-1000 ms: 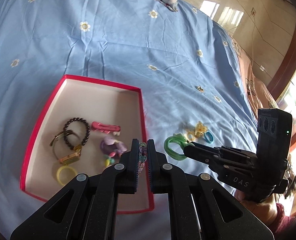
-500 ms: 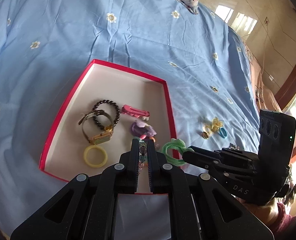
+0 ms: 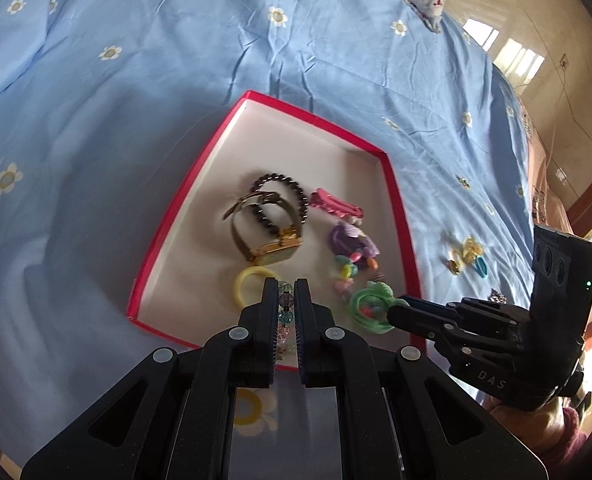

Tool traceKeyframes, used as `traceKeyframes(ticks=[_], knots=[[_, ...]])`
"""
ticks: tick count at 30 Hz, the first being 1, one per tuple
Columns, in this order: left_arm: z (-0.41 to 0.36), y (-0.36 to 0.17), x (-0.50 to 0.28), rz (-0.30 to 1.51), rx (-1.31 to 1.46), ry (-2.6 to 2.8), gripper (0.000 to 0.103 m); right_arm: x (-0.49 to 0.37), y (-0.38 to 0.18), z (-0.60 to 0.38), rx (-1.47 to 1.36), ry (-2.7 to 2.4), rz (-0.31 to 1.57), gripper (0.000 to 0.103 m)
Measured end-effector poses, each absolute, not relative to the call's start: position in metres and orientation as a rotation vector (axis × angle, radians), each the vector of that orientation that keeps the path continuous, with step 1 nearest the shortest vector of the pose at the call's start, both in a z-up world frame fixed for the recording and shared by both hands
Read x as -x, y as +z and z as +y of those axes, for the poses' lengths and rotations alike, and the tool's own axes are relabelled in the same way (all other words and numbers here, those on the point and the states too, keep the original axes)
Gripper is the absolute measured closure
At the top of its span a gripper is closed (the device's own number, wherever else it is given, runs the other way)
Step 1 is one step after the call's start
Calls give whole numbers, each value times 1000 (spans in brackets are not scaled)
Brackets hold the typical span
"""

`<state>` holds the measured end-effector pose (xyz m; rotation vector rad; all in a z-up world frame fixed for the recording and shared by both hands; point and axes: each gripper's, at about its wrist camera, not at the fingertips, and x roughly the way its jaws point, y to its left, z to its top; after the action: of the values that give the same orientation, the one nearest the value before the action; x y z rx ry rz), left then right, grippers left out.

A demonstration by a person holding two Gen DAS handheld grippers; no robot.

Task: Organize jewelry
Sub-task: 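Carry the bead bracelet and green scrunchie into the box lid and open both tools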

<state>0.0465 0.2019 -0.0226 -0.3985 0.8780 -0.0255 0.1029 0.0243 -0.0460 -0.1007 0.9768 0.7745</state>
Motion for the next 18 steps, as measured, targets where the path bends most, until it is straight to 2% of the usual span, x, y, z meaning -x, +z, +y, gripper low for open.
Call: traceKeyframes(ticks=[18], knots=[[222, -51, -53, 924, 422, 31, 96, -108, -55, 39, 138, 767, 996, 86]])
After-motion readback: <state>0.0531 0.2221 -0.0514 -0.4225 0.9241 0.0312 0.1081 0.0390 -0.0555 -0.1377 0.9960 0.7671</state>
